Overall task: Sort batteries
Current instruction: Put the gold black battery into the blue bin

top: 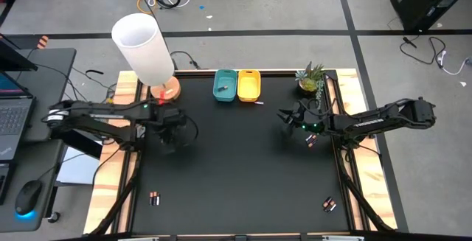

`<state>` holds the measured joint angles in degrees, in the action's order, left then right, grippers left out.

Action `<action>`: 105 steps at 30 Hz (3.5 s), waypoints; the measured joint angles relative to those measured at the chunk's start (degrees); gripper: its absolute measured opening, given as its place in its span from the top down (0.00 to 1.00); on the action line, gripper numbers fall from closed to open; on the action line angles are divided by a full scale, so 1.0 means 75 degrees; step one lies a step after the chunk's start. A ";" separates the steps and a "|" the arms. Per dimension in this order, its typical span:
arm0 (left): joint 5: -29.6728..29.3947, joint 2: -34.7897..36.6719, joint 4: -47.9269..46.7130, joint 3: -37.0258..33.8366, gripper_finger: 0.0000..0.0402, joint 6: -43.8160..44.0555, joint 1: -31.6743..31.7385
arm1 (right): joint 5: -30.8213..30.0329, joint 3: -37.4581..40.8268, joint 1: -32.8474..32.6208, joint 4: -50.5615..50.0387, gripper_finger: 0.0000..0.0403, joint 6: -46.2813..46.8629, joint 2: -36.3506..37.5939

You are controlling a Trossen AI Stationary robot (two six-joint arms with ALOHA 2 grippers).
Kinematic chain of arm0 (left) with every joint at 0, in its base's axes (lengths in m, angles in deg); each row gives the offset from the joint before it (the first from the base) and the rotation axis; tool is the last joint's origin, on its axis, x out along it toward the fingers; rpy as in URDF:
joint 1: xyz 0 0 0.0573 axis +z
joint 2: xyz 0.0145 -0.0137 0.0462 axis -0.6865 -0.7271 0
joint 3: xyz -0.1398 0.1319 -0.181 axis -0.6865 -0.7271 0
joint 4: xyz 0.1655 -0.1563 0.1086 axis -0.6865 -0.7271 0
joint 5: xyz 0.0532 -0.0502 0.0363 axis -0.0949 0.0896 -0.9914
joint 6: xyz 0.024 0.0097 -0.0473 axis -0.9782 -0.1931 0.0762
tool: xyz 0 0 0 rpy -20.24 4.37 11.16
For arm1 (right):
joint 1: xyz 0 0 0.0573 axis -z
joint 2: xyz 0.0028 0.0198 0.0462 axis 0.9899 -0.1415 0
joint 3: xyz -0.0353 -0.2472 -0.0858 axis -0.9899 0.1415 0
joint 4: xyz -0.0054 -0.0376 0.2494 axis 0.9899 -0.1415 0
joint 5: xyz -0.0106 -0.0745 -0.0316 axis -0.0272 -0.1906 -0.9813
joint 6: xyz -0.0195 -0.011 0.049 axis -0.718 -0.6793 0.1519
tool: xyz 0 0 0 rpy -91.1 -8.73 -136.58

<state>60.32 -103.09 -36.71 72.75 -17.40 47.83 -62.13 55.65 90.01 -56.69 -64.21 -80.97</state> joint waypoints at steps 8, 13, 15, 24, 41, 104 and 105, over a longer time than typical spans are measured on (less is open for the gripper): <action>-0.1556 0.0999 0.0317 -0.0496 0.74 0.1503 -0.1194 | -0.0015 -0.0001 0.0000 -0.0003 0.78 0.0100 0.0000; -0.2283 0.0878 0.0320 -0.0489 0.74 0.2181 -0.1217 | -0.0023 0.0000 0.0000 -0.0004 0.78 0.0146 0.0000; -0.2652 0.0776 0.0322 -0.0493 0.74 0.2886 -0.1215 | -0.0023 0.0000 0.0000 -0.0006 0.78 0.0147 0.0000; -0.2882 0.0244 0.0440 -0.1188 0.74 0.6743 -0.1211 | -0.0023 0.0000 0.0000 -0.0012 0.78 0.0032 0.0000; -0.2869 0.0066 0.0532 -0.1582 0.44 0.8898 -0.1090 | -0.0026 -0.0003 0.0091 0.0000 0.78 -0.0001 0.0000; -0.2383 -0.1555 0.0980 -0.1386 0.37 0.9270 -0.0621 | -0.0026 -0.0001 0.0090 -0.0010 0.78 0.0012 0.0000; -0.2378 -0.1554 0.0899 -0.1310 0.37 0.9244 -0.0619 | -0.0026 -0.0003 0.0090 -0.0013 0.78 0.0005 0.0000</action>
<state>42.48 -114.74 -29.97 62.92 51.93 43.19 -62.33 55.62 90.68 -56.79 -64.17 -80.97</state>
